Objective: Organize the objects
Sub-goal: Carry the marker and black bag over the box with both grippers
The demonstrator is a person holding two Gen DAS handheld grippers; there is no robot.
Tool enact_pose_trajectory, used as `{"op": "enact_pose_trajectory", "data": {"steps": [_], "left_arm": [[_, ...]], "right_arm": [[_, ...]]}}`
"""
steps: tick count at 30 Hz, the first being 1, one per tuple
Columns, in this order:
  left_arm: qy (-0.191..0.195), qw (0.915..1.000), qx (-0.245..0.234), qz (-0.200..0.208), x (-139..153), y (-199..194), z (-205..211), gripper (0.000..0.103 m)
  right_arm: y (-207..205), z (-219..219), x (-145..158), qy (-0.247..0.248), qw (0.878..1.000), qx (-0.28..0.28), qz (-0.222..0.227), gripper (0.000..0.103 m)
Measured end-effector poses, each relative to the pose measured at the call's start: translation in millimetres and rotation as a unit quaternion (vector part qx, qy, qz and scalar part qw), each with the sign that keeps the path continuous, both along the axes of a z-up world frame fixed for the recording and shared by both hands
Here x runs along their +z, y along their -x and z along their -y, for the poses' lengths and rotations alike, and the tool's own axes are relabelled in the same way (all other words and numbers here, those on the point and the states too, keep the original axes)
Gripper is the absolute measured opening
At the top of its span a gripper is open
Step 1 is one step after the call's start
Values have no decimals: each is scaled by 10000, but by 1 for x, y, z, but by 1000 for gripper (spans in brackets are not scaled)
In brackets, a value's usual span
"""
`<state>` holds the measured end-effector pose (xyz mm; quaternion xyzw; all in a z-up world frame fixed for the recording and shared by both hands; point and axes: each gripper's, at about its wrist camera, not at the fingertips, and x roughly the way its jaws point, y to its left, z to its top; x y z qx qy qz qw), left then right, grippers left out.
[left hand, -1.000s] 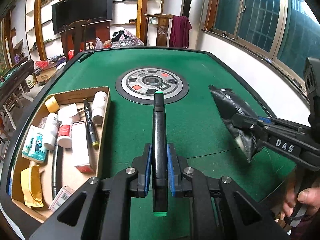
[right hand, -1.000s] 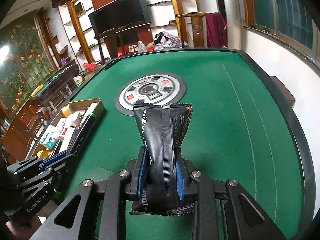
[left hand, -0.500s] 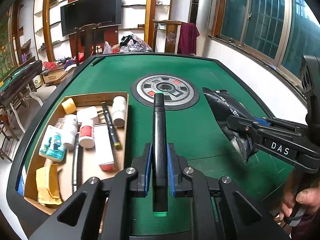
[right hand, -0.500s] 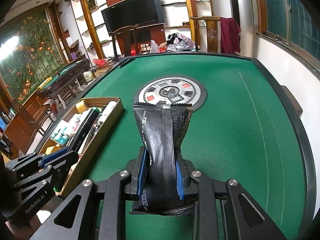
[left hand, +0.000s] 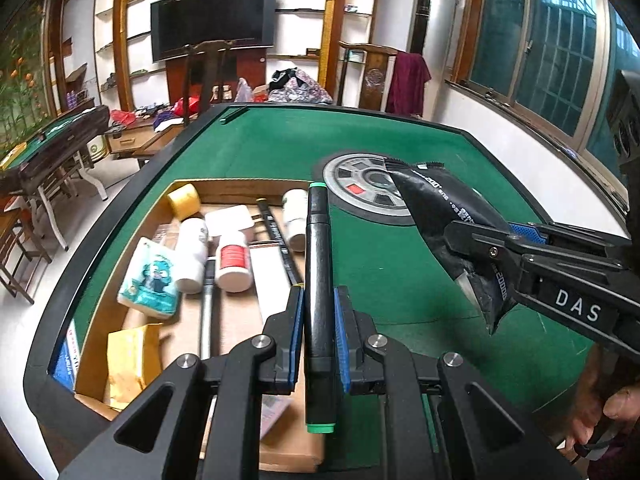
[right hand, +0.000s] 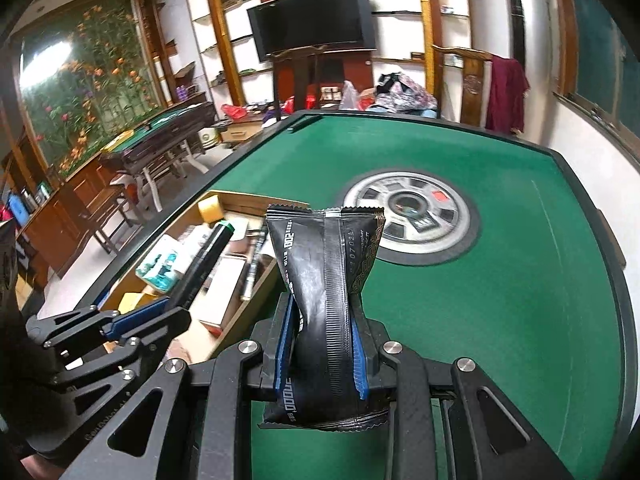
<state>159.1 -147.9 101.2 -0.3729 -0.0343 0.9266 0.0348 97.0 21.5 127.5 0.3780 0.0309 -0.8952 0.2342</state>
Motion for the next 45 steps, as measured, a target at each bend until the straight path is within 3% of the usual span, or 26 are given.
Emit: {"op": "enact_pose_trajectory", "data": {"steps": [19, 30, 45], "left_arm": [[-245, 9973, 575, 386, -31, 15, 78, 14], [-419, 9931, 879, 659, -58, 20, 111, 14], [-437, 9932, 864, 645, -60, 25, 116, 14]], "right_arm": [[20, 97, -23, -306, 9969, 676, 242, 28], [38, 142, -56, -534, 9925, 894, 639, 28], [45, 169, -57, -608, 9910, 994, 663, 28]]}}
